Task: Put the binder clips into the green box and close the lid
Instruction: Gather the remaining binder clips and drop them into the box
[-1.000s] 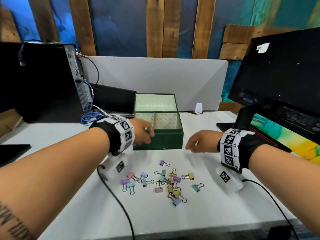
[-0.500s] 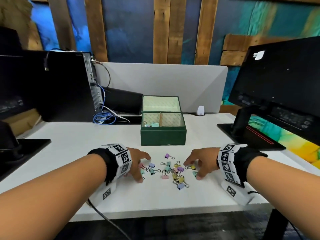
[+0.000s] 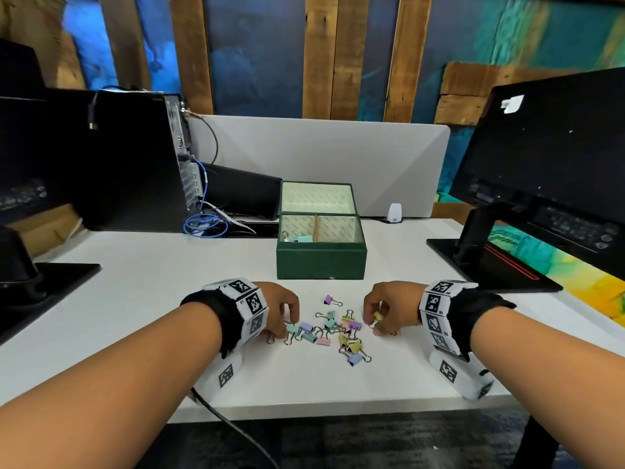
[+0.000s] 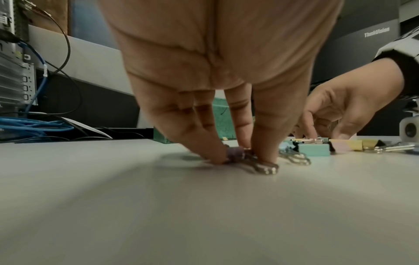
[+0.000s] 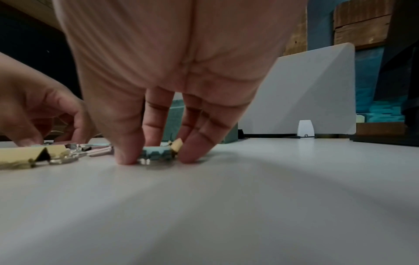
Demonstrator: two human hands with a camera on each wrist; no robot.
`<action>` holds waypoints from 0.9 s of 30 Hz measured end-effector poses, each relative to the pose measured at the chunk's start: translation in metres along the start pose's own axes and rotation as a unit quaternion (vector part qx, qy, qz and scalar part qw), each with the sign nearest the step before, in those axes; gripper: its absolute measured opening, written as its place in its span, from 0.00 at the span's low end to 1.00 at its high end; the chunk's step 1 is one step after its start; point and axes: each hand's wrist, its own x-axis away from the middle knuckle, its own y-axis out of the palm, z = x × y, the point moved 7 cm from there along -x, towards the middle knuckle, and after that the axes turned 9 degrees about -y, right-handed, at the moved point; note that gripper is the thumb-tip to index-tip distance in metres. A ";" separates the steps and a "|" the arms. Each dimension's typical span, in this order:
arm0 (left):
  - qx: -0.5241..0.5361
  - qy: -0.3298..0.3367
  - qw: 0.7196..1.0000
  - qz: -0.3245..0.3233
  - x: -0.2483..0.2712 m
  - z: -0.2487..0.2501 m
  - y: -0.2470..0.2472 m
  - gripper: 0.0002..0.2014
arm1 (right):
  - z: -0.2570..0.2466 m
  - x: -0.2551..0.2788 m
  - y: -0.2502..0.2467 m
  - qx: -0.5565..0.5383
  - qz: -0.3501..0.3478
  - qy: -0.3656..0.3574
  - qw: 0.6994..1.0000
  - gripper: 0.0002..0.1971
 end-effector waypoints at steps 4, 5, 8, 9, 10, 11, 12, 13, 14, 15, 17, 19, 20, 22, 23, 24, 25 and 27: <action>-0.031 0.006 0.999 0.013 0.003 0.003 0.000 0.19 | 0.003 -0.002 0.001 0.005 0.003 0.005 1.000 0.11; -0.035 0.011 0.999 0.017 0.004 0.005 0.000 0.20 | 0.004 -0.002 0.001 0.008 0.004 0.008 1.000 0.10; -0.033 0.037 0.999 0.005 0.007 0.013 0.001 0.24 | 0.005 -0.002 0.001 0.015 0.002 0.015 1.000 0.08; -0.034 0.044 0.998 -0.005 0.007 0.015 0.003 0.25 | 0.006 -0.003 0.001 0.014 0.002 0.018 1.000 0.08; -0.038 0.049 0.998 -0.016 0.007 0.016 0.004 0.27 | 0.006 -0.004 0.000 0.013 0.003 0.020 1.000 0.08; -0.046 0.053 0.997 -0.026 0.007 0.017 0.006 0.28 | 0.006 -0.004 0.000 0.011 0.005 0.021 1.000 0.08; -0.055 0.056 0.996 -0.032 0.007 0.017 0.006 0.28 | 0.006 -0.005 0.000 0.012 0.005 0.021 1.000 0.08; -0.061 0.059 0.996 -0.034 0.006 0.019 0.007 0.27 | 0.006 -0.005 0.000 0.013 0.005 0.021 1.000 0.08; -0.059 0.061 0.996 -0.032 0.005 0.020 0.006 0.25 | 0.007 -0.006 0.000 0.014 0.004 0.021 1.000 0.08; -0.055 0.065 0.996 -0.030 0.004 0.021 0.006 0.23 | 0.007 -0.006 0.001 0.013 0.003 0.021 1.000 0.08; -0.048 0.072 0.996 -0.027 0.003 0.023 0.005 0.20 | 0.006 -0.006 0.001 0.013 0.003 0.018 1.000 0.08; -0.034 0.072 0.996 -0.026 0.000 0.023 0.005 0.19 | 0.006 -0.007 0.001 0.014 0.003 0.018 1.000 0.08; -0.028 0.071 0.997 -0.023 -0.001 0.023 0.004 0.18 | 0.006 -0.006 0.001 0.014 0.002 0.017 1.000 0.08; -0.022 0.075 0.997 -0.014 -0.003 0.025 0.003 0.16 | 0.005 -0.006 0.000 0.010 0.004 0.015 1.000 0.08; -0.019 0.077 0.997 -0.010 -0.004 0.026 0.003 0.14 | 0.005 -0.006 0.000 0.007 0.005 0.015 1.000 0.08; -0.018 0.081 0.997 -0.007 -0.004 0.028 0.002 0.13 | 0.005 -0.006 0.000 0.005 0.006 0.016 1.000 0.08; -0.018 0.085 0.996 -0.004 -0.004 0.029 0.002 0.13 | 0.004 -0.005 0.000 0.004 0.007 0.016 1.000 0.08; -0.020 0.088 0.996 0.001 -0.004 0.033 0.002 0.12 | 0.004 -0.004 -0.001 0.003 0.010 0.016 1.000 0.08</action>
